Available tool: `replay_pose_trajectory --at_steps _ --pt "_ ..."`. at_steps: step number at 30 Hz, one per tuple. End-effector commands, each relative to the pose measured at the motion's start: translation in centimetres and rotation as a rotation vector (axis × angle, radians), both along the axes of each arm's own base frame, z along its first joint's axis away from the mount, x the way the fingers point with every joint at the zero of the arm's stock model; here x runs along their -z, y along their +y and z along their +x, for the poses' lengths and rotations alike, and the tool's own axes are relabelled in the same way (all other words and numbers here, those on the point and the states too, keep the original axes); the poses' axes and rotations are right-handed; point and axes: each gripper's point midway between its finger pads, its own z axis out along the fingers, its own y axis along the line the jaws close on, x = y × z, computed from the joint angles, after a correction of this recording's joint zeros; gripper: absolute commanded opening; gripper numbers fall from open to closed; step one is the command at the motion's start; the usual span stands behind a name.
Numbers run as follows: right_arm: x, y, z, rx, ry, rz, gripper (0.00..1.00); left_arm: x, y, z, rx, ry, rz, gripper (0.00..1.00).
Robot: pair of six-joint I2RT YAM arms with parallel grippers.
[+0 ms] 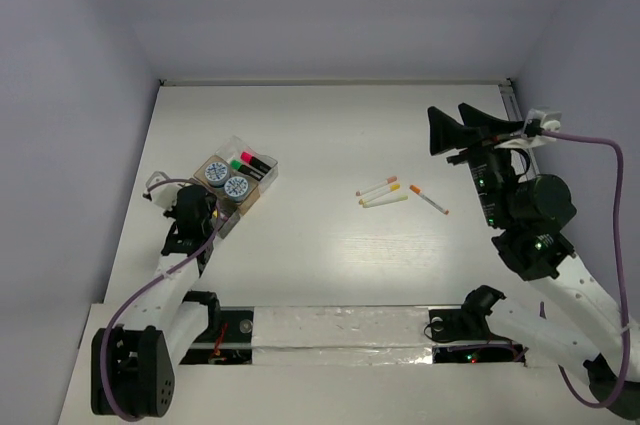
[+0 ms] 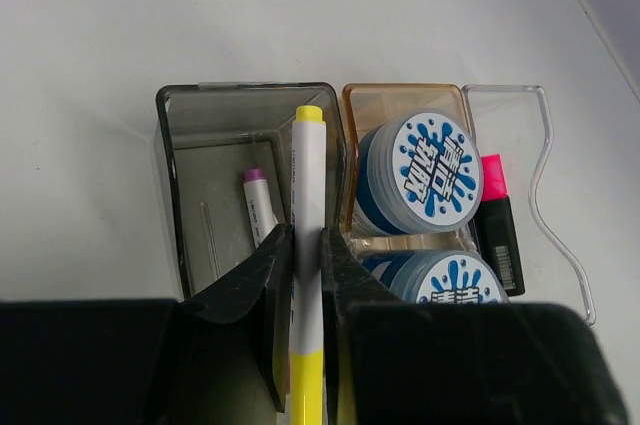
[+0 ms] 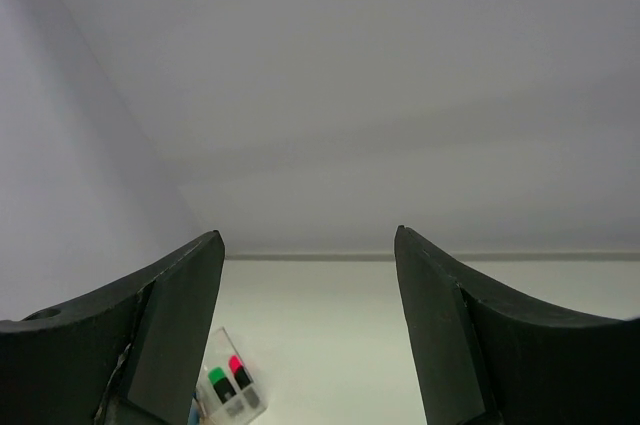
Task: Sort the stationery into containers
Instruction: Place the pen in the storage box.
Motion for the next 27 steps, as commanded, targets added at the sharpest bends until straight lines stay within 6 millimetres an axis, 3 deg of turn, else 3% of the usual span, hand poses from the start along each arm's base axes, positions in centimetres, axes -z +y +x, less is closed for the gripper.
replay_pose_trajectory --at_steps 1,4,5,11,14,17,20,24,25,27 --pt "-1.3 -0.4 0.0 0.017 -0.022 0.022 0.75 -0.5 -0.2 0.7 0.02 -0.053 -0.016 0.0" --pt "-1.3 -0.5 0.0 0.02 -0.023 0.021 0.75 -0.5 -0.3 0.8 0.028 -0.057 -0.018 0.09" --pt "-1.3 -0.5 -0.1 0.02 -0.024 0.02 0.75 -0.5 -0.3 0.9 0.03 -0.059 -0.018 0.18" --pt "-1.2 -0.4 0.0 0.016 -0.023 0.012 0.75 -0.8 -0.4 0.8 0.035 -0.065 -0.013 0.41" --pt "-1.1 -0.6 0.1 0.03 -0.019 0.003 0.75 -1.4 -0.6 0.9 0.052 -0.085 -0.01 0.49" --pt "-1.2 -0.8 0.0 0.039 -0.02 0.008 0.75 -2.9 -0.9 1.3 0.084 -0.119 0.004 0.5" --pt "-1.6 -1.5 -0.5 0.052 -0.033 0.025 0.75 -5.5 -2.6 1.9 0.173 -0.203 0.006 0.47" --pt "-1.8 -2.0 -1.0 0.053 -0.052 0.041 0.75 -9.2 -7.0 2.6 0.307 -0.269 0.036 0.44" --pt "-1.7 -2.0 -1.0 0.053 -0.05 0.039 0.75 -9.9 -9.7 2.6 0.385 -0.276 0.04 0.43" --pt "-1.6 -1.9 -0.8 0.057 -0.044 0.036 0.75 -11.5 -12.4 3.3 0.447 -0.277 0.065 0.37"
